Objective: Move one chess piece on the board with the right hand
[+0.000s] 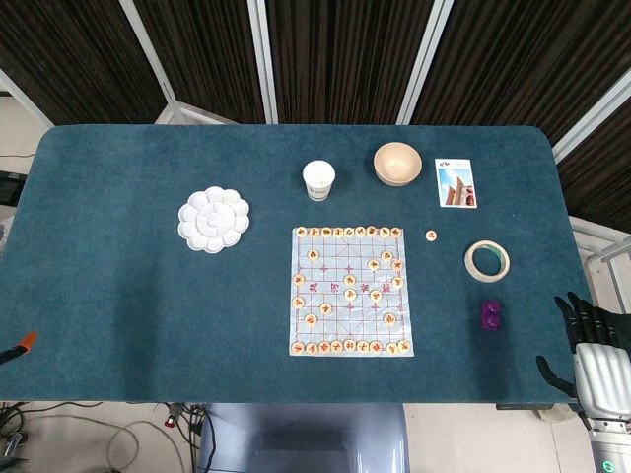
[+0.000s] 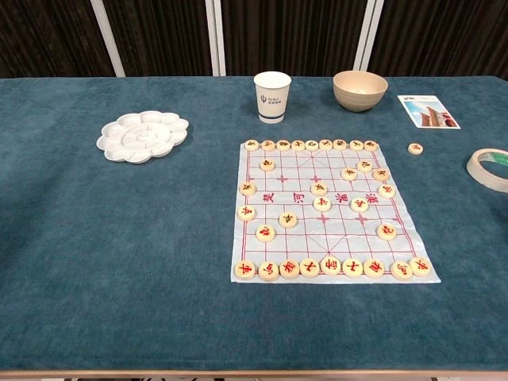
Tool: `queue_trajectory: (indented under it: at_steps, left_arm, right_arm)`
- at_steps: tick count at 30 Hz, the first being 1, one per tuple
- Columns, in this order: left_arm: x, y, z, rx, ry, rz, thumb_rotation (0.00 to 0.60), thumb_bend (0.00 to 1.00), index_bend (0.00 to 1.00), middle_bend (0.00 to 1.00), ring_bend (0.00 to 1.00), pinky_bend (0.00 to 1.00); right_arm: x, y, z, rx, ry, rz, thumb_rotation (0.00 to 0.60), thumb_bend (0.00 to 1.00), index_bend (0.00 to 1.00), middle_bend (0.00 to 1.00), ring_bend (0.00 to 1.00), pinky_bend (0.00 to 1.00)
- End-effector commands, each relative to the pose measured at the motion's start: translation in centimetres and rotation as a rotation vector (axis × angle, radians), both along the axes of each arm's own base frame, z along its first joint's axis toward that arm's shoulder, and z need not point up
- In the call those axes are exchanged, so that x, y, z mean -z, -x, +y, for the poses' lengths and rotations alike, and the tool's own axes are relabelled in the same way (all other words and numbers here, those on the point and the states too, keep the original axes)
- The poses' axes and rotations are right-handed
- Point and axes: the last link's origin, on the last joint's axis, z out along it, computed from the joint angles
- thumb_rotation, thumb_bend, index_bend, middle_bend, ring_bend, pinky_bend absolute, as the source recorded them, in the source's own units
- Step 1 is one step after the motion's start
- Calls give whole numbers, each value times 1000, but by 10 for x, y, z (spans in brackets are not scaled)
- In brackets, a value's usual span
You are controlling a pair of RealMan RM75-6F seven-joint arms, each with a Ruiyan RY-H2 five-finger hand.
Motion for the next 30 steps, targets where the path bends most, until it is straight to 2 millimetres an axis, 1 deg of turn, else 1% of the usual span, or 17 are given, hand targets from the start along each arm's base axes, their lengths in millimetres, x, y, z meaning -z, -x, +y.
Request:
queue_trajectory:
  at_steps: [1,11,26,30]
  left_arm:
    - [0,-1,0,3,2,1,600,0,48,0,0,0]
    - [0,-5,-4,19,2,-5,600,0,48,0,0,0]
    - [-4,-3,-5,17,-8,-13,600,0,48,0,0,0]
    - [-3,-4,-5,18,0,-11,600,0,48,0,0,0]
  right_arm:
    - [0,0,0,-2,-3,1,600,378,0,0,0,87]
    - [1,-1,1,-7,-18,-4,600,378,0,0,0,87]
    - [3,-2,2,-11,-38,-11,600,378,0,0,0,87]
    - [5,-5,3,-12,-51,-65,600,378,0,0,0,87]
